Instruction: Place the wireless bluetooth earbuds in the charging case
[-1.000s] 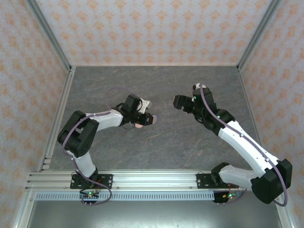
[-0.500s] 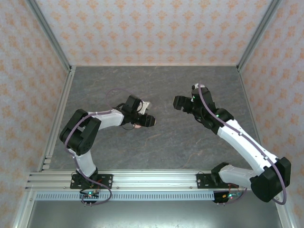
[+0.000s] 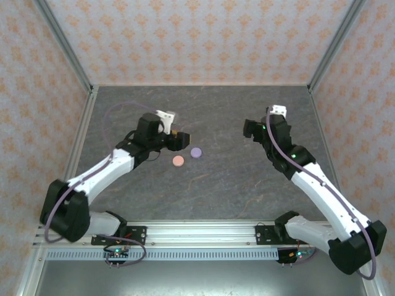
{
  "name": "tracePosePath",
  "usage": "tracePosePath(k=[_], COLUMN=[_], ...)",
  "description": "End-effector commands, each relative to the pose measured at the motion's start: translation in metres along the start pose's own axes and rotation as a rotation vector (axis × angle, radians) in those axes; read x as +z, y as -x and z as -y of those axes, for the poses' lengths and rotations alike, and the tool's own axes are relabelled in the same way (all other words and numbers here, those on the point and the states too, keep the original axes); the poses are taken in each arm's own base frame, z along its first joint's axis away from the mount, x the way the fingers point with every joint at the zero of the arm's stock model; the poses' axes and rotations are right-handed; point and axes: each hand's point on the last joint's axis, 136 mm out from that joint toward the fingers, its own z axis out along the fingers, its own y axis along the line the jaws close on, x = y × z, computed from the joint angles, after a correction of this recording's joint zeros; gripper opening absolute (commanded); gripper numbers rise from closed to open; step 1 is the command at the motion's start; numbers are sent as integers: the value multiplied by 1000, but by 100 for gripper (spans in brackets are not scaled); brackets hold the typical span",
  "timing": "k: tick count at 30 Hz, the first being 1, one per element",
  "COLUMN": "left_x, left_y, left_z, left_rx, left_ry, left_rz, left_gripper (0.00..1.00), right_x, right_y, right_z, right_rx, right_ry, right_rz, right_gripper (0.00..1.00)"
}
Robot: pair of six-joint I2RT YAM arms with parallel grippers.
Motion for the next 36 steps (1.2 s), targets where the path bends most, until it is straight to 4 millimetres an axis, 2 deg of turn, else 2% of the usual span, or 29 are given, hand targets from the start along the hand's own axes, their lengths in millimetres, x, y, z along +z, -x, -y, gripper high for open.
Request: tracePosePath(k=[1, 4, 6, 8, 10, 13, 17, 20, 26, 29, 30, 34, 36], left_x=[-39, -83, -104, -120, -127, -122, -115, -107, -84, -75, -73, -62, -51], left_y=[10, 17, 16, 10, 2, -6, -15, -23, -38, -38, -37, -39, -48], left_z=[-55, -95, -116, -137, -155, -168, -182, -194, -211, -210, -208, -210, -218], left_rx=[-7, -40, -39, -49, -50, -16, 24, 44, 68, 86, 93, 93, 86], left_ry=[292, 505, 626, 752, 855, 918, 985, 991, 911, 848, 824, 757, 742], left_rz=[142, 293, 376, 424, 413, 338, 319, 319, 318, 353, 365, 387, 368], left_gripper=[80, 86, 88, 90, 92, 92, 93, 93, 93, 93, 93, 93, 93], right_x=[-3, 2, 8, 17, 27, 43, 61, 73, 105, 125, 128, 140, 152], right_y=[6, -7, -20, -34, -49, -69, -85, -89, -99, -116, -114, -118, -117], right_z=[47, 79, 99, 115, 127, 133, 129, 126, 116, 106, 105, 103, 107], right_rx=[-30, -4, 24, 55, 89, 115, 107, 83, 91, 51, 51, 33, 44], right_ry=[-191, -275, -319, -349, -363, -351, -303, -277, -197, -149, -142, -138, -161], right_rz=[122, 175, 198, 203, 208, 210, 231, 262, 255, 211, 236, 139, 59], right_gripper=[99, 99, 99, 99, 99, 99, 99, 99, 99, 99, 99, 99, 99])
